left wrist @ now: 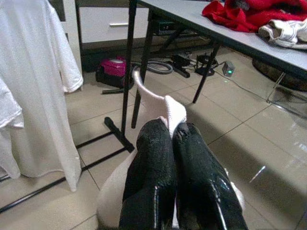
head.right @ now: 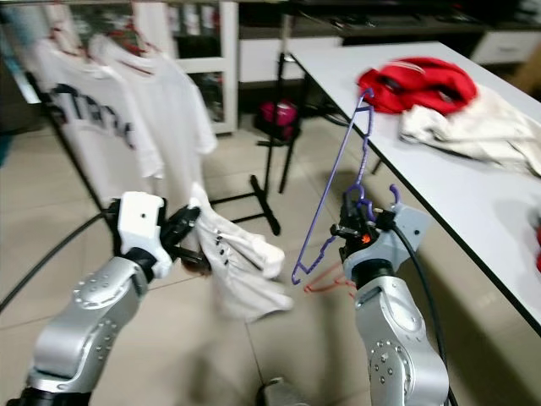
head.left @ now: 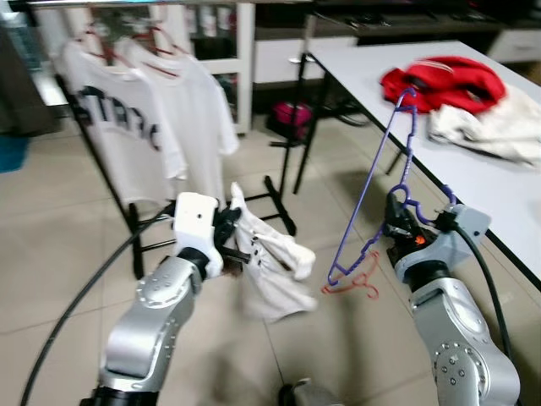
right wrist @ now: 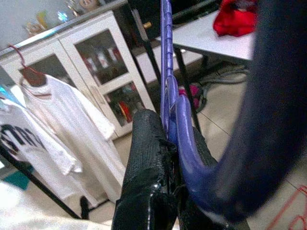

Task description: Hang hanger

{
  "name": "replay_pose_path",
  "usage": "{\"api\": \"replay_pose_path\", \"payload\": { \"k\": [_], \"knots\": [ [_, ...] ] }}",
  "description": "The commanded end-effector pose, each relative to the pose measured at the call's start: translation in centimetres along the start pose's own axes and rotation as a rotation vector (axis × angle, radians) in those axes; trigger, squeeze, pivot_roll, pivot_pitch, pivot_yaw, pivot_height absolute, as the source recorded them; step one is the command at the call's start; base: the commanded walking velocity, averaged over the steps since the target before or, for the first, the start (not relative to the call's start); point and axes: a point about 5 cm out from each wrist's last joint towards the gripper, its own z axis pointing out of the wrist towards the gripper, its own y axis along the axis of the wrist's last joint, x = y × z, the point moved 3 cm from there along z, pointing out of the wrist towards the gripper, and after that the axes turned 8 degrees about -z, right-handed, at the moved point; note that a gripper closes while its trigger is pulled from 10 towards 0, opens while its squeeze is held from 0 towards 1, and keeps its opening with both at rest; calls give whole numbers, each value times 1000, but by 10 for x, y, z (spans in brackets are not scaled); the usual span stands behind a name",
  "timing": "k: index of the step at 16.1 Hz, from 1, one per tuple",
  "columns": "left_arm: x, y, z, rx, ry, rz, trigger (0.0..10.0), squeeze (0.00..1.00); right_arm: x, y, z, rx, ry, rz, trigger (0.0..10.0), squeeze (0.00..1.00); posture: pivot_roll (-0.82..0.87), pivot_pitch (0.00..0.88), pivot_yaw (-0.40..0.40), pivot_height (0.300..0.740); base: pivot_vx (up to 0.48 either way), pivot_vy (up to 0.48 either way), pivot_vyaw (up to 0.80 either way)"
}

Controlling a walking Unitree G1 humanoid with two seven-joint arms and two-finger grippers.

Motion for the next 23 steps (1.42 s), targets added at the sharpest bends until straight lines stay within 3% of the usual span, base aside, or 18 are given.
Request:
{"api": "replay_pose_path", "payload": {
  "k": [1,2,3,4,6,10,11,12,14,17,23],
  "knots": [
    [-5,9,2,-42,-20,11,10000,0,-9,9,1,-9,-31,-28,10000,0,-157,0,-40,710,0,0,-800],
    [-7,11,6,-56,-33,8,10000,0,-9,15,1,-15,-27,-13,10000,0,-183,0,-41,710,0,0,-800],
    [-7,9,12,-54,-32,1,10000,0,-13,13,0,-9,-46,-51,10000,0,-206,0,-42,710,0,0,-800],
    [-11,9,14,-49,-41,55,10000,0,-14,19,-2,-43,-51,-128,10000,0,-199,0,-40,710,0,0,-800],
    [-14,13,11,-53,-36,26,10000,0,-11,21,-6,-63,-39,-15,10000,0,-180,0,-51,710,0,0,-800],
    [5,23,13,-104,-8,39,10000,0,2,14,8,-61,-15,5,10000,0,-150,0,-87,710,0,0,-800],
    [11,26,13,-104,22,59,10000,0,9,19,13,-112,21,25,10000,0,-135,0,-64,710,0,0,-800],
    [13,31,14,-107,40,18,10000,0,13,20,13,-126,21,28,10000,0,-131,0,-56,710,0,0,-800],
    [9,28,14,-90,5,39,10000,0,-1,20,11,-153,-69,84,10000,0,-136,0,-39,710,0,0,-800],
    [9,31,17,-97,1,25,10000,0,-5,21,9,-168,-93,89,10000,0,-140,0,-36,710,0,0,-800],
    [7,30,23,-81,1,53,10000,0,-8,24,12,-159,-97,12,10000,0,-167,0,-26,710,0,0,-800]
  ]
}}
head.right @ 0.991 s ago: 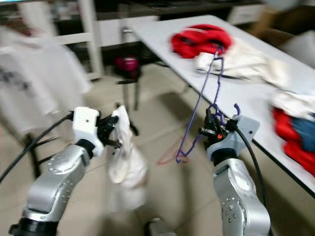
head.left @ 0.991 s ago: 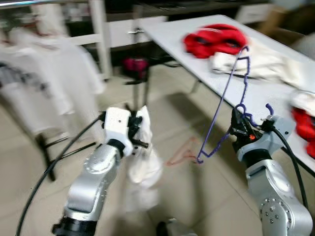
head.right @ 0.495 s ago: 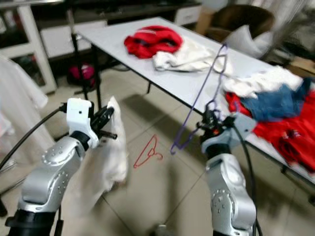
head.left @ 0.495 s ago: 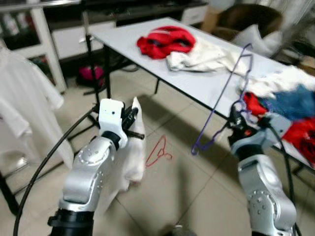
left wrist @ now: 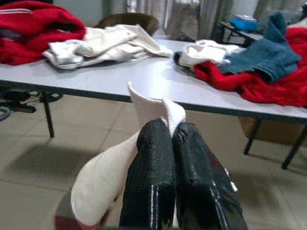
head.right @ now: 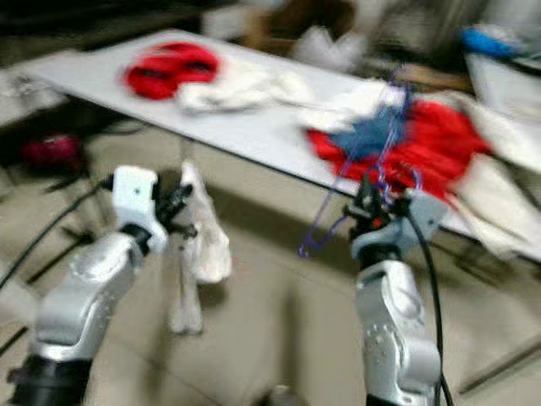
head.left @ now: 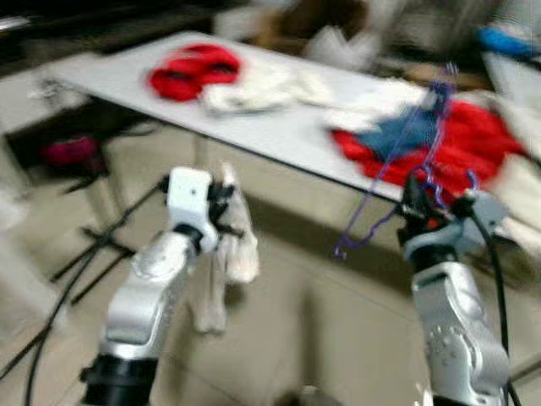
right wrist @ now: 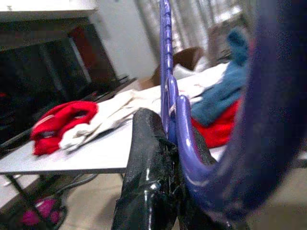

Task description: Hang hanger

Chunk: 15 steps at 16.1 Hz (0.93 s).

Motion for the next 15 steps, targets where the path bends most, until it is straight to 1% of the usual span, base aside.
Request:
{"api": "replay_pose_path", "payload": {
  "k": [1,2,3,4,5,6,7,8,9,10,13,14,15],
  "knots": [
    [-6,8,4,-27,-14,10,10000,0,-4,1,2,16,-21,-58,10000,0,-172,0,-23,710,0,0,-800],
    [-6,9,5,-30,-19,12,10000,0,-6,-5,3,59,-38,-114,10000,0,-176,0,-21,710,0,0,-800],
    [-5,9,6,-34,-22,19,10000,0,-12,-15,2,124,-67,-145,10000,0,-186,0,-15,710,0,0,-775],
    [-4,9,7,-34,-31,19,10000,0,-14,-20,0,154,-70,-153,10000,0,-190,0,-8,710,0,0,-756],
    [-3,8,7,-25,-33,16,10000,0,-16,-24,-3,179,-64,-184,10000,0,-190,0,-8,710,0,0,-750],
    [-1,8,8,-20,-30,17,10000,0,-15,-30,-7,209,-41,-205,10000,0,-189,0,3,710,0,251,-744],
    [0,8,8,-17,-27,20,10000,0,-8,-34,-8,228,7,-260,10000,0,-189,0,3,710,0,352,0],
    [0,8,8,-17,-30,18,10000,0,-2,-44,-9,289,48,-226,10000,0,-192,0,13,710,0,409,0],
    [0,8,8,-13,-33,21,10000,0,0,-46,-9,303,56,-232,10000,0,-191,0,15,710,0,424,0],
    [0,6,9,-8,-39,28,10000,0,1,-48,-10,318,62,-262,10000,0,-192,0,19,710,0,428,0],
    [-3,6,10,-3,-52,28,10000,0,1,-43,-11,312,84,-291,10000,0,-203,0,30,710,0,424,0],
    [-4,4,11,5,-60,31,10000,0,10,-41,-10,300,116,-254,10000,0,-204,0,32,710,0,352,0],
    [-4,4,11,7,-61,39,10000,0,10,-39,-9,282,103,-247,10000,0,-204,0,30,710,0,0,0]
  ]
}}
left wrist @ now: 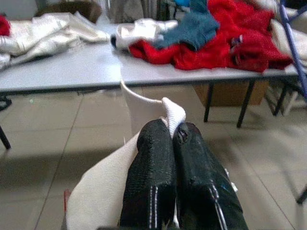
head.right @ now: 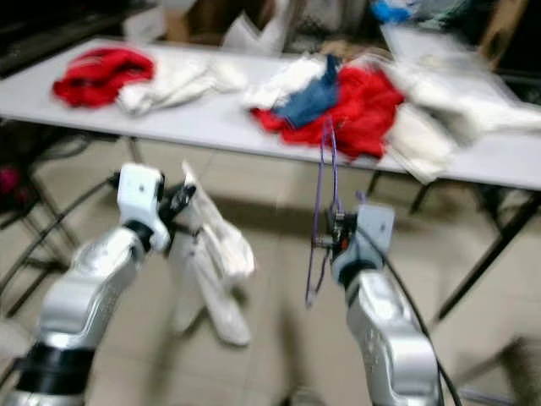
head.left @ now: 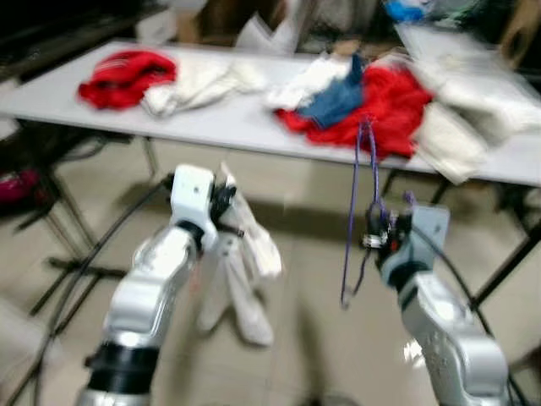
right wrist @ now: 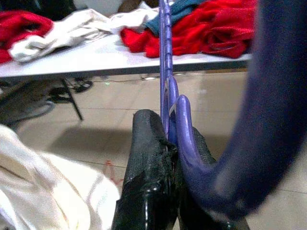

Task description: Hang hanger

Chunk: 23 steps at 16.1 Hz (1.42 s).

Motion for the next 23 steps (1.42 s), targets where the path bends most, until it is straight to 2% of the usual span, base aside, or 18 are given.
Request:
{"api": "replay_pose_path", "payload": {
  "k": [1,3,6,8,9,12,14,23],
  "knots": [
    [2,11,1,-29,4,22,10000,0,-3,6,-1,-33,-30,32,10000,0,-200,0,27,710,0,0,0],
    [2,11,2,-31,13,22,10000,0,-11,7,-2,-43,-68,73,10000,0,-200,0,24,710,0,0,0],
    [-1,16,1,-71,-10,20,10000,0,-11,9,0,-49,-55,87,10000,0,-193,0,7,710,0,0,0],
    [-2,16,1,-75,-13,25,10000,0,-9,11,1,-50,-44,60,10000,0,-192,0,6,710,249,0,0],
    [-2,17,1,-77,-16,26,10000,0,-10,10,3,-34,-46,11,10000,0,-191,0,2,710,259,0,0],
    [-1,18,2,-81,-17,27,10000,0,-5,17,4,-69,-18,-9,10000,0,-191,0,-1,710,260,0,306],
    [-1,18,2,-82,-19,25,10000,0,-5,19,4,-90,-12,32,10000,0,-192,0,0,710,262,0,0],
    [-2,22,5,-95,-41,34,10000,0,-4,27,6,-131,-3,23,10000,0,-188,0,6,710,264,0,0]
  ]
}}
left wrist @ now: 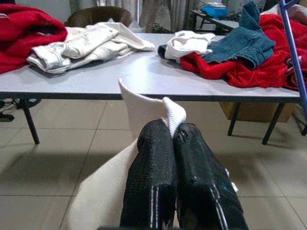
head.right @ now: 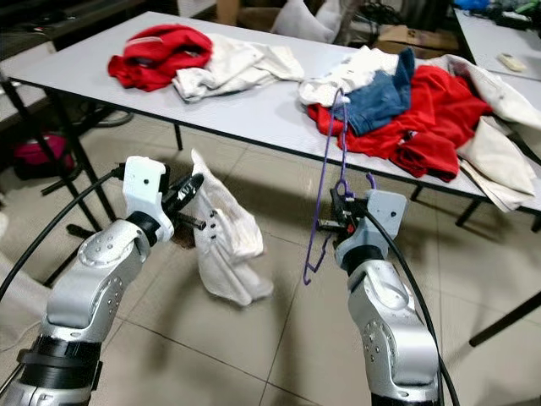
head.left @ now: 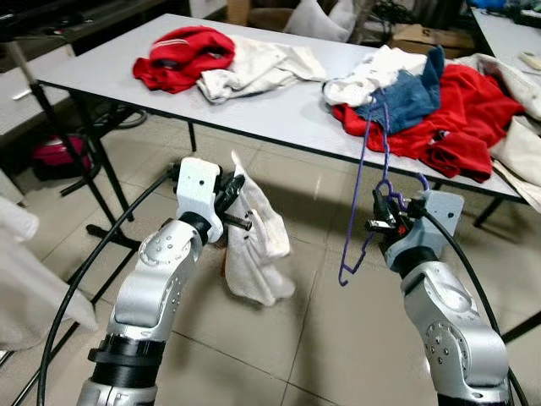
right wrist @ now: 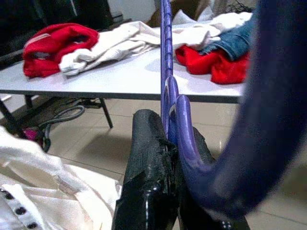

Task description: Hang hanger

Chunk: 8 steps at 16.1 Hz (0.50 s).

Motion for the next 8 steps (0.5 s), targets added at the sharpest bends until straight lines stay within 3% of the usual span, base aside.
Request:
{"api": "replay_pose_path", "payload": {
  "k": [1,8],
  "knots": [
    [-2,6,2,-23,-18,10,10000,0,-3,5,2,-21,-11,-6,10000,0,-189,0,7,710,259,0,0],
    [-1,10,5,-30,-36,0,10000,0,4,9,2,-43,30,-82,10000,0,-196,0,22,710,283,0,0]
  ]
}}
